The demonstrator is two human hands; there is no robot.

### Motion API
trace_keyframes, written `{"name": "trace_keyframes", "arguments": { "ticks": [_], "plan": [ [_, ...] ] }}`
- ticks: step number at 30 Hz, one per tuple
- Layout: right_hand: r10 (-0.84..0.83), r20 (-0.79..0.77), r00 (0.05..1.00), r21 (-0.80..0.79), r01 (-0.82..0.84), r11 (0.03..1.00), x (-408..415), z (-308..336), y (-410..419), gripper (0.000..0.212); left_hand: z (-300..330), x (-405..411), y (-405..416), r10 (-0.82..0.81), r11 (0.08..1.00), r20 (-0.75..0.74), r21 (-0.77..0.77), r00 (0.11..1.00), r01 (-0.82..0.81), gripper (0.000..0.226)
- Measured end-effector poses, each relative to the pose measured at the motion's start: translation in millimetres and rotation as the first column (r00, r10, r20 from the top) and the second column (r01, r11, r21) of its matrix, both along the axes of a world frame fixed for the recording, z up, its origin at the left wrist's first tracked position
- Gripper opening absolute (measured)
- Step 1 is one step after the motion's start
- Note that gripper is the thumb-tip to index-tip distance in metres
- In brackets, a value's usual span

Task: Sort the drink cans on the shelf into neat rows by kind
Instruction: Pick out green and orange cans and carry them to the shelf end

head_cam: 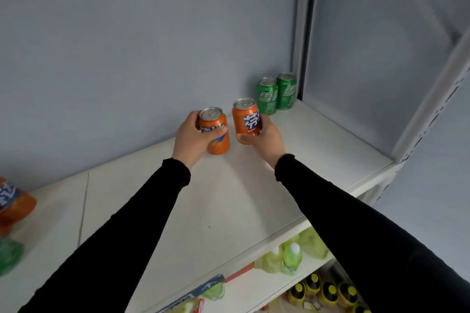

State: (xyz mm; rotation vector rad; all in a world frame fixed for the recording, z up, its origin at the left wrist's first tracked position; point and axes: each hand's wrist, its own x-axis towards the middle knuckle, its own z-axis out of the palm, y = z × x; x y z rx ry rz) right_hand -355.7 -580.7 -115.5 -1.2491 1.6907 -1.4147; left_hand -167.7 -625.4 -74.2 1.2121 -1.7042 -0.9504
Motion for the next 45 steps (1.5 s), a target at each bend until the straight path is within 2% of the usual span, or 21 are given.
{"name": "trace_keyframes", "arguments": {
  "ticks": [5,12,18,23,29,32,36,40,45],
  "plan": [
    [-0.061,-0.033,0.998,0.008,0.061,0.998,-17,-9,-45,0.067,-7,-27,-38,0.007,1.000,0.035,-0.016,0.999,-0.006,0.056],
    [-0.052,-0.100,0.994,0.022,0.054,0.998,-32,-20,-83,0.065,-14,-48,-77,0.095,0.995,0.058,-0.033,0.994,-0.093,0.057],
    [-0.005,-0.150,0.989,0.009,0.006,1.000,-40,-22,-91,0.066,-18,-61,-90,0.119,0.993,0.078,-0.033,0.990,-0.117,0.057],
    [0.004,-0.195,0.981,0.002,-0.003,1.000,-51,-31,-86,0.061,-19,-61,-95,0.096,0.995,0.097,-0.036,0.991,-0.093,0.066],
    [-0.024,-0.215,0.976,0.028,0.030,0.999,-51,-25,-86,0.056,-15,-60,-90,0.092,0.996,0.132,-0.025,0.987,-0.090,0.061],
    [-0.051,-0.247,0.968,0.046,0.065,0.997,-47,-25,-89,0.051,-14,-61,-88,0.095,0.995,0.126,-0.004,0.988,-0.095,0.065],
    [-0.036,-0.286,0.958,0.072,0.059,0.996,-44,-23,-91,0.049,-13,-62,-86,0.088,0.996,0.100,0.007,0.991,-0.089,0.084],
    [0.003,-0.291,0.957,0.080,0.021,0.997,-47,-22,-85,0.047,-10,-61,-81,0.082,0.995,0.100,0.042,0.992,-0.086,0.087],
    [0.008,-0.303,0.953,-0.008,-0.011,1.000,-52,-18,-57,0.042,-10,-49,-55,0.067,0.993,0.171,0.080,0.983,-0.082,0.069]
  ]
}}
